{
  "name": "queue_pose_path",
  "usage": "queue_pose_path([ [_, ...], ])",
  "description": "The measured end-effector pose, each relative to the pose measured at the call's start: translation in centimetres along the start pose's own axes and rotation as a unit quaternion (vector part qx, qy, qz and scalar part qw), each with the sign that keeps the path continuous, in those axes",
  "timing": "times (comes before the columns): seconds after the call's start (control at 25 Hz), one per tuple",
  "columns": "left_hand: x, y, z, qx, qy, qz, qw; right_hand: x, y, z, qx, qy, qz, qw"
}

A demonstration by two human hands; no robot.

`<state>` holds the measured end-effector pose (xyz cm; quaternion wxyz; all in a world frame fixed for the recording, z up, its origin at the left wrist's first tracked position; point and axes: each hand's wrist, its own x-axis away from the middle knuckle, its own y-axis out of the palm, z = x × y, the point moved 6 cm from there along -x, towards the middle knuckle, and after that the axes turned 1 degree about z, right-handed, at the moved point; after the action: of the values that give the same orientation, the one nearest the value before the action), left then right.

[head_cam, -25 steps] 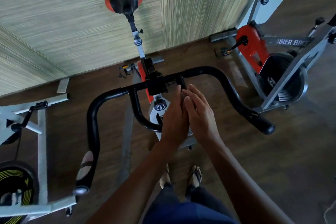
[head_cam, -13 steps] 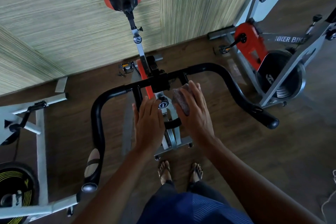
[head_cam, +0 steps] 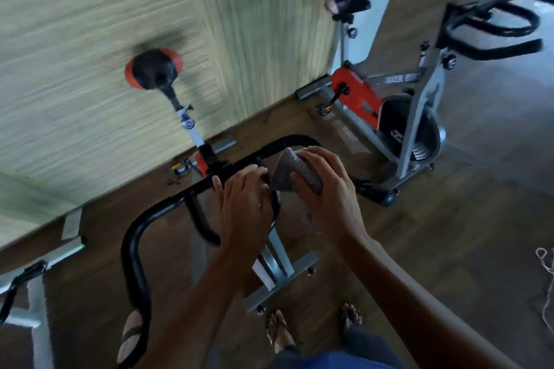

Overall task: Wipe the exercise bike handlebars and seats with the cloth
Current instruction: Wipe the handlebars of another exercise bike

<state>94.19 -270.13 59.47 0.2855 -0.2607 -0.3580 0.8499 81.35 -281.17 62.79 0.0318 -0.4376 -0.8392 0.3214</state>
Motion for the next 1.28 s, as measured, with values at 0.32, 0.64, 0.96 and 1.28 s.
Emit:
queue_pose_path([
  [0.32, -6.0, 9.6, 20.1, 0.037, 0.148, -0.066, 0.986, -2.5, -18.7, 8.6, -0.003, 0.066, 0.14, 0.988],
  [0.64, -11.1, 21.6, 33.7, 0.057, 0.197, -0.094, 0.974, -6.9, -32.4, 20.0, 0.017, 0.097, 0.167, 0.981],
  [0.96, -23.1, 27.9, 34.0, 0.057, 0.16, -0.085, 0.982, -20.2, -31.7, 26.1, 0.011, 0.095, 0.127, 0.987],
  [1.28, -38.5, 35.4, 35.6, 0.09, 0.185, -0.168, 0.964, -34.0, -31.8, 29.8, -0.016, 0.167, 0.206, 0.964],
])
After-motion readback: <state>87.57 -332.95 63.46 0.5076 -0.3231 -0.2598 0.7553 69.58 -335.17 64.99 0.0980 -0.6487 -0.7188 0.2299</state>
